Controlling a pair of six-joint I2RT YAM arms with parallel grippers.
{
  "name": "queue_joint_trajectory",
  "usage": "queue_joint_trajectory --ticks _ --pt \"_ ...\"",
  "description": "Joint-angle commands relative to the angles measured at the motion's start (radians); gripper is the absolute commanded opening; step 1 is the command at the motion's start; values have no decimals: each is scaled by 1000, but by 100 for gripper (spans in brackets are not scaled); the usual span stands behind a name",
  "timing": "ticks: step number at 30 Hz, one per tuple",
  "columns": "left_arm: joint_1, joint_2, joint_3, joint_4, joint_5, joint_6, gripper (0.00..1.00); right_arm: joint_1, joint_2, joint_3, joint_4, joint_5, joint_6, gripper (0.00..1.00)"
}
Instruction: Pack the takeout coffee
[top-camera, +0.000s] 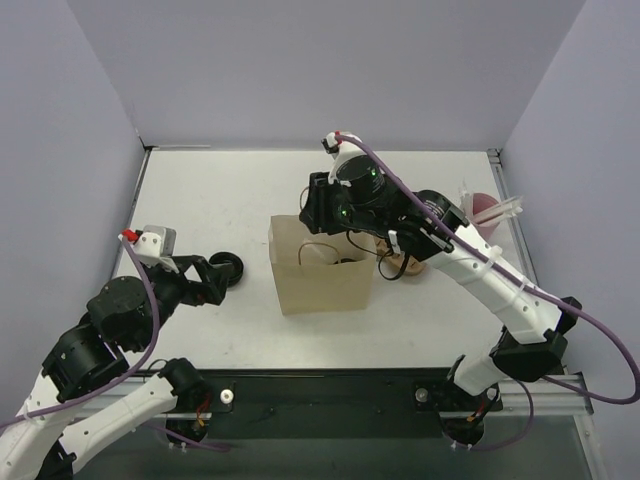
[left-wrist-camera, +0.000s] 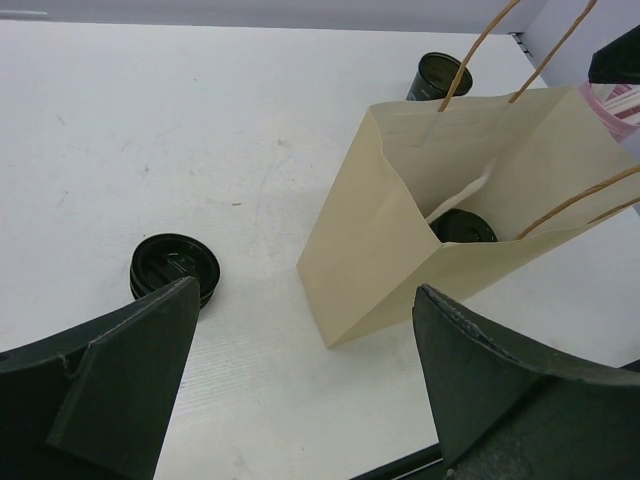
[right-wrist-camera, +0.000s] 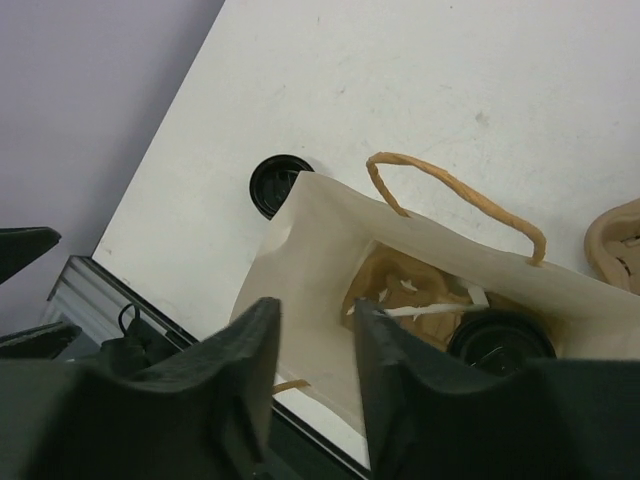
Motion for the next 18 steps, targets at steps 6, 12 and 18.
queue_joint_trajectory --ticks 6,12,18 --pt "4 65 81 55 60 21 97 8 -134 -16 -47 82 -9 83" --pt "6 120 173 105 117 29 97 6 -256 -70 -129 117 -11 100" --pt "4 165 242 141 172 59 97 4 -390 -149 -144 185 71 100"
